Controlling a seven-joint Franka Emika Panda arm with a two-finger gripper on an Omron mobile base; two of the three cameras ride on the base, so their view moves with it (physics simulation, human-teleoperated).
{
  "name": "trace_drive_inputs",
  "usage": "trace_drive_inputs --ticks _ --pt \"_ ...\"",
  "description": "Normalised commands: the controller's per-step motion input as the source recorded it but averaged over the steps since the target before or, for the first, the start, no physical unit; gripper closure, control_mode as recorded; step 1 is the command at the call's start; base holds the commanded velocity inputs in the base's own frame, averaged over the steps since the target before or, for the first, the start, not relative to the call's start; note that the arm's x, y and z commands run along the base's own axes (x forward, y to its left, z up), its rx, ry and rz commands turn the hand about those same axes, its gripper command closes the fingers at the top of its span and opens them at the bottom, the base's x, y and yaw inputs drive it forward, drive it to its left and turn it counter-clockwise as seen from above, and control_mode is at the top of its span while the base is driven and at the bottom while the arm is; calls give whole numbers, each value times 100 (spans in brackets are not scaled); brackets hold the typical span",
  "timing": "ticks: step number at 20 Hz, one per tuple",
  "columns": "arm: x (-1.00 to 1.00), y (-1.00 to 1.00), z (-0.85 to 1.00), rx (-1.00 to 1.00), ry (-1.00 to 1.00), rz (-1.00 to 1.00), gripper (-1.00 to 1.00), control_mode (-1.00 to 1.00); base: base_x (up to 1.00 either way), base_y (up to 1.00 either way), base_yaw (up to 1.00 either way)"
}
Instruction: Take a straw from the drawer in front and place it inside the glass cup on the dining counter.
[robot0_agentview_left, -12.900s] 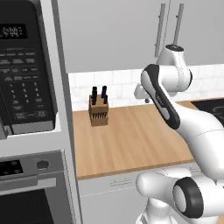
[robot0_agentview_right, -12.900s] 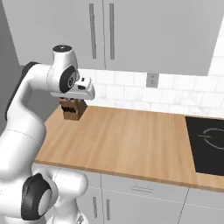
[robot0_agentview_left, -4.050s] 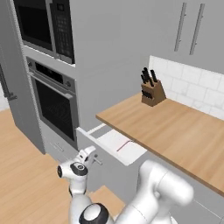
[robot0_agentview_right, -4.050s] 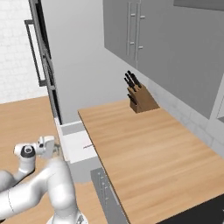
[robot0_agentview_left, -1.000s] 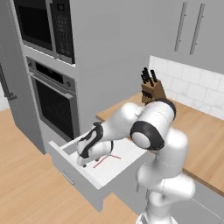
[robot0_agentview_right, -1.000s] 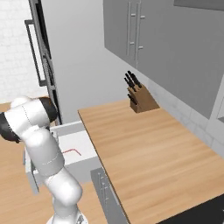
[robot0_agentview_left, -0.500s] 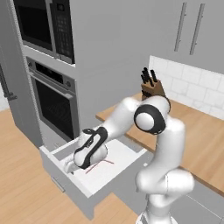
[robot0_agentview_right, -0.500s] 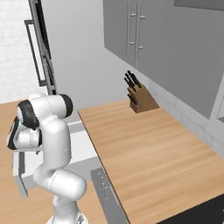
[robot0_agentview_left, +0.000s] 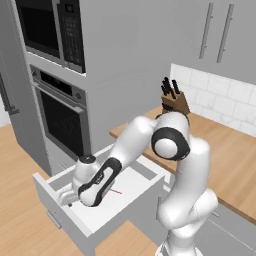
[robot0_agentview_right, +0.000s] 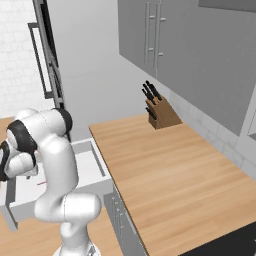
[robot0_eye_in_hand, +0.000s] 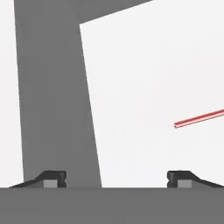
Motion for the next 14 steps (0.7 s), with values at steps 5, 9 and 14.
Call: trace_drive_inputs --ticks 5,9,14 --pt "41 -86 35 -6 0 -33 -100 -100 0 0 0" --pt "62 -84 6 -7 0 -15 -100 -100 0 0 0" --pt "51 -58 0 -8 0 1 -100 -100 0 0 0"
